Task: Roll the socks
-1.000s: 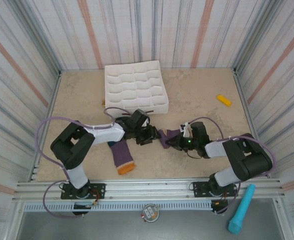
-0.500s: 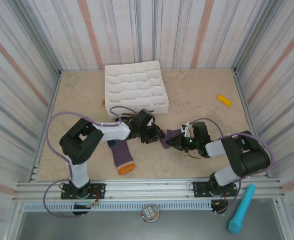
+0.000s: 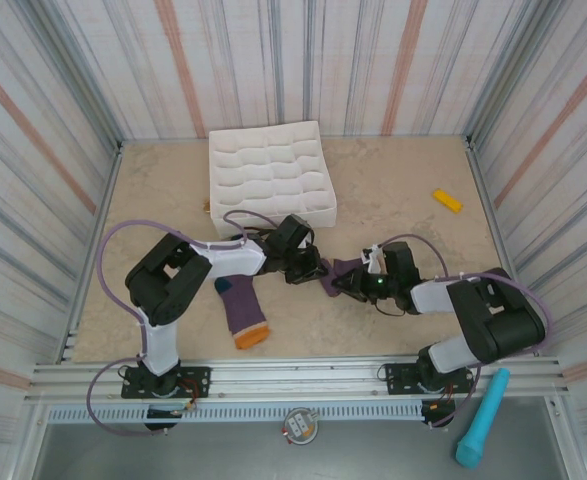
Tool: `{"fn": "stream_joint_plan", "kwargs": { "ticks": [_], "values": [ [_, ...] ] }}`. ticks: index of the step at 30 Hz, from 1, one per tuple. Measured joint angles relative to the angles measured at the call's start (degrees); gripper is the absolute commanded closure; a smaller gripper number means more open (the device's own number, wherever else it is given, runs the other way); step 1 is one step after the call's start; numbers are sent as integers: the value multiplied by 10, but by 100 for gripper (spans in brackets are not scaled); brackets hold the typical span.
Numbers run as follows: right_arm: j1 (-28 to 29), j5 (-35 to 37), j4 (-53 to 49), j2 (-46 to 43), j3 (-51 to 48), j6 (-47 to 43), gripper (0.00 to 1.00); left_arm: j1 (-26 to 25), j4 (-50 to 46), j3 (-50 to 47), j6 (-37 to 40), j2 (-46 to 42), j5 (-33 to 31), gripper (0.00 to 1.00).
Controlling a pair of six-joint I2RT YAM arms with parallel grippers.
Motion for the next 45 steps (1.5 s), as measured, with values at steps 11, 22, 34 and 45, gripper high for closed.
{"fn": "stream_joint_plan", "kwargs": {
  "ticks": [11,22,34,45],
  "values": [
    [145,240,-286,-205,101,-116,34,10,-61,11,1,-10,-5,94],
    [384,545,-405,-134,187,-202,33,17,-105,9,1,-24,-6,94],
    [469,714,-421,23,241,-200,37,21,-107,0,2,-31,-3,94],
    [470,752,-400,70,254,-183,54,24,-106,-4,1,-31,5,94]
  ]
}}
